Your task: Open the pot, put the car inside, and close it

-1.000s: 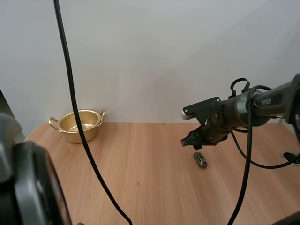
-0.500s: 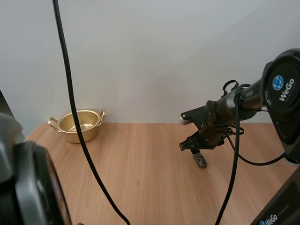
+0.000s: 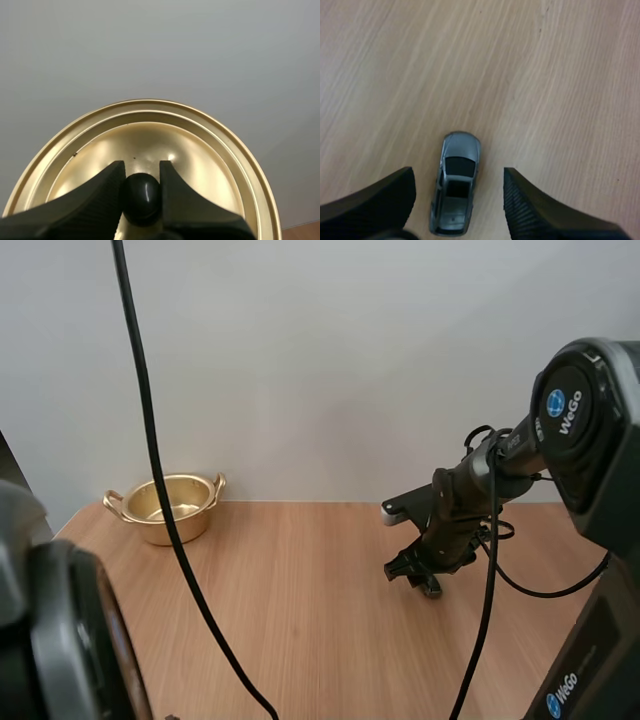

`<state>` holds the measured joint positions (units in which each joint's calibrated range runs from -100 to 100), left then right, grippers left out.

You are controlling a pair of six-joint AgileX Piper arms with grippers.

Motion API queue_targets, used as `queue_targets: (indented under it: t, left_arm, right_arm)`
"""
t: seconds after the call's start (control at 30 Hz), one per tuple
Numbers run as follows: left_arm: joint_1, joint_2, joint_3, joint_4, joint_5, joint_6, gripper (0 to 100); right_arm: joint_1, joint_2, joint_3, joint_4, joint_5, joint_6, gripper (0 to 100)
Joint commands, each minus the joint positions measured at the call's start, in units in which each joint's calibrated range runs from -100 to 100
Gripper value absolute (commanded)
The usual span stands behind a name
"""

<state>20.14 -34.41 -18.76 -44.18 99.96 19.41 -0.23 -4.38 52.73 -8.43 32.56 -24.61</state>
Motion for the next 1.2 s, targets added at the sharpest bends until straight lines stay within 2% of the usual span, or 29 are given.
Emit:
queue_targets:
  t: [0.0,0.17,0.3,0.33,0.4,0.47,0.5,0.63,0.8,1.0,1.17]
  left_arm:
    - [0.05,0.0,-0.1,0.0,0.0,0.1,0]
    - [0.05,0.0,-0.1,0.0,0.0,0.4,0]
    - [0.05,0.0,-0.1,0.0,0.0,0.4,0]
    - [0.05,0.1,-0.1,0.0,0.0,0.4,0]
    - [0.05,0.1,-0.1,0.0,0.0,0.4,0]
    - [0.05,0.1,-0.1,0.0,0.0,0.4,0]
    - [0.05,0.1,-0.1,0.0,0.0,0.4,0]
    - [0.05,0.1,-0.1,0.0,0.0,0.4,0]
    - [0.05,0.0,-0.1,0.1,0.0,0.4,0]
    - [0.05,0.0,-0.1,0.1,0.0,0.4,0]
    - [0.05,-1.1,-0.1,0.0,0.0,-1.0,0]
  right_arm:
    - [0.0,0.7,-0.1,0.0,-0.3,-0.4,86]
    - [0.0,2.6,-0.1,0.0,-1.9,-2.8,82]
    - [0.0,4.0,-0.1,0.0,-3.6,-3.0,74]
    - [0.0,4.4,-0.1,0.0,-4.1,-3.0,68]
    - [0.0,5.1,-0.1,-0.1,-4.1,-3.0,48]
    - [0.0,5.6,-0.1,-0.3,-4.3,-3.5,10]
    - [0.0,5.8,-0.1,-0.4,-4.5,-4.0,0]
    - [0.0,5.8,-0.1,-0.2,-7.6,-6.7,0]
    - [0.0,5.0,-1.0,0.1,-10.1,-6.9,0]
    - [0.2,-1.8,-5.7,2.3,-11.6,-7.2,0]
    - [3.9,-7.1,-12.9,5.3,-12.8,-9.8,0]
